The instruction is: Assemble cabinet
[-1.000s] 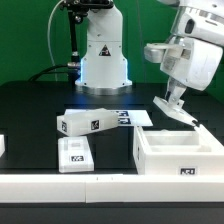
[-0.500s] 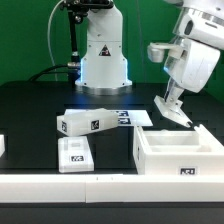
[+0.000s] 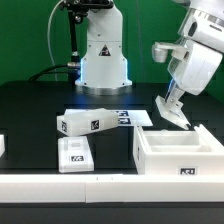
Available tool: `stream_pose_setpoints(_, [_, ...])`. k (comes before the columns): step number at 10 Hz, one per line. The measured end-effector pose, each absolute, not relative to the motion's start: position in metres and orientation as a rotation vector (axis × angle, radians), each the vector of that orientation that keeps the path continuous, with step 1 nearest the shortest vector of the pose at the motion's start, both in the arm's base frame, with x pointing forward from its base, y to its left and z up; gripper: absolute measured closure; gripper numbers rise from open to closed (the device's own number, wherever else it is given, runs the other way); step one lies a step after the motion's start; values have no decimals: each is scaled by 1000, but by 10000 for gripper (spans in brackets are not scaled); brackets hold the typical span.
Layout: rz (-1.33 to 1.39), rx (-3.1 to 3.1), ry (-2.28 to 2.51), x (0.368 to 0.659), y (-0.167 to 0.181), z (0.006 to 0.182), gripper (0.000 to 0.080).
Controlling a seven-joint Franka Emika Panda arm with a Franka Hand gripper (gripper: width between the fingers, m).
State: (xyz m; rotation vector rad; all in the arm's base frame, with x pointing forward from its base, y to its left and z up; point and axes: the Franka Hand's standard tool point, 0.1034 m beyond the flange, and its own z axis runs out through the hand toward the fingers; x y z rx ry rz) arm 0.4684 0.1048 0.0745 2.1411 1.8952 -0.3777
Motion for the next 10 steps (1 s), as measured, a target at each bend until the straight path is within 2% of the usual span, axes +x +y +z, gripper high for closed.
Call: stream_pose_setpoints(10, [-362,2111,1932,475,110,75,733])
